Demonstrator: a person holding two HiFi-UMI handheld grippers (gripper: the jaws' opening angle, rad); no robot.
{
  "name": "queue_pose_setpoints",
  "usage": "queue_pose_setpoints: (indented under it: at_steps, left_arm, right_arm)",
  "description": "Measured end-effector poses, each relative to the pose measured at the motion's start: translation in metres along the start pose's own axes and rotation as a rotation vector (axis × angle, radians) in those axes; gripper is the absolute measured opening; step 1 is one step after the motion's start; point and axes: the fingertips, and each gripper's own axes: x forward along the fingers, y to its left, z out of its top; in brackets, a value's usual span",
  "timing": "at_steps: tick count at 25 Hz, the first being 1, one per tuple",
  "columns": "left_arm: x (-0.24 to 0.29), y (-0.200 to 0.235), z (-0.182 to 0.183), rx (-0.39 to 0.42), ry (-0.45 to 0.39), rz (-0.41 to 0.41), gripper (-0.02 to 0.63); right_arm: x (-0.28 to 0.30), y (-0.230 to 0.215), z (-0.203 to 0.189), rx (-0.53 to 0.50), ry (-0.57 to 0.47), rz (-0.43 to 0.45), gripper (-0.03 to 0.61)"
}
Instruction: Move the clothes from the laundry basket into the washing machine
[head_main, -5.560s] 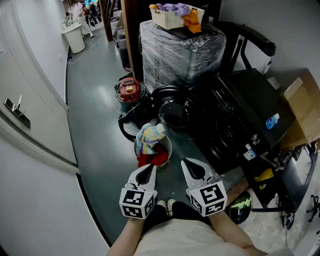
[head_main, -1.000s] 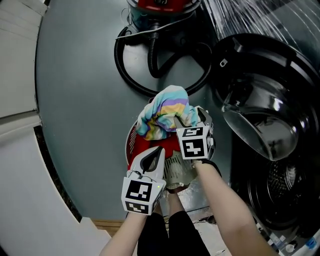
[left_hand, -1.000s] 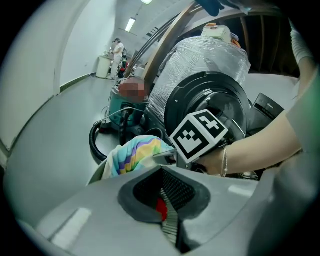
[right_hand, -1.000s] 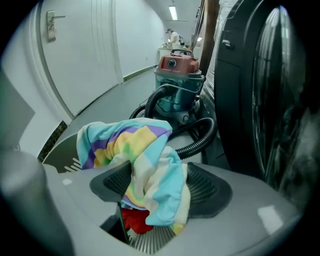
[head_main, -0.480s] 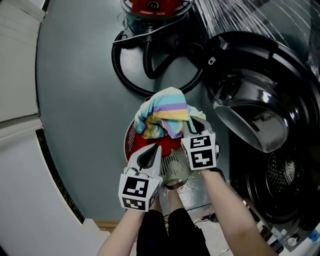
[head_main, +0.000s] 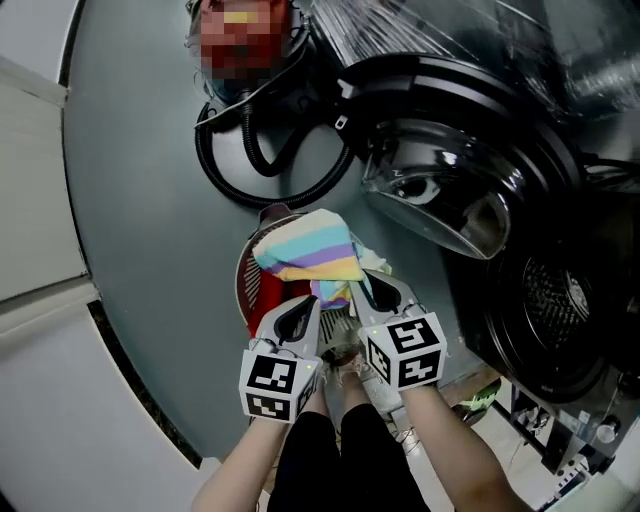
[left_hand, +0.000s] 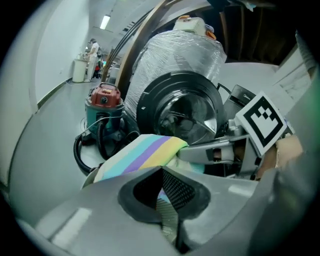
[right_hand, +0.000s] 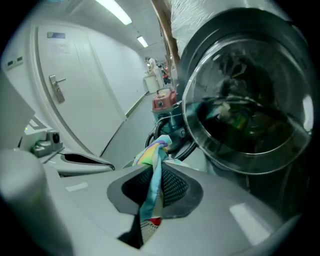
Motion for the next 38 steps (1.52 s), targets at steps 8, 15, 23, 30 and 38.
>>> queue_pose_setpoints:
  at_steps: [8, 15, 23, 30, 38]
  left_arm:
    - [-0.006, -0.082, 0.024, 0.144, 0.050, -0.124, 0.002]
    - [0.011, -0.172, 0.034, 0.251, 0.084, -0.247, 0.002]
    - [0.048, -0.260, 0.024, 0.388, 0.149, -0.420, 0.002]
    - [0.089, -0.317, 0.015, 0.435, 0.156, -0.518, 0.002]
    - [0.143, -0.326, -0.010, 0.401, 0.160, -0.530, 0.002]
  right_arm:
    - [-0.115, -0.031, 0.000, 0.188, -0.147, -0.104, 0.060]
    - [-0.221, -0.074, -0.019, 0.329, -0.287, -0.232, 0.060]
    - [-0.302, -0.129, -0.057, 0.538, -0.454, -0.478, 0.060]
    - [-0.328, -0.200, -0.112, 0.684, -0.509, -0.661, 0.060]
    - [-0.313, -0.273, -0.150, 0.696, -0.577, -0.796, 0.060]
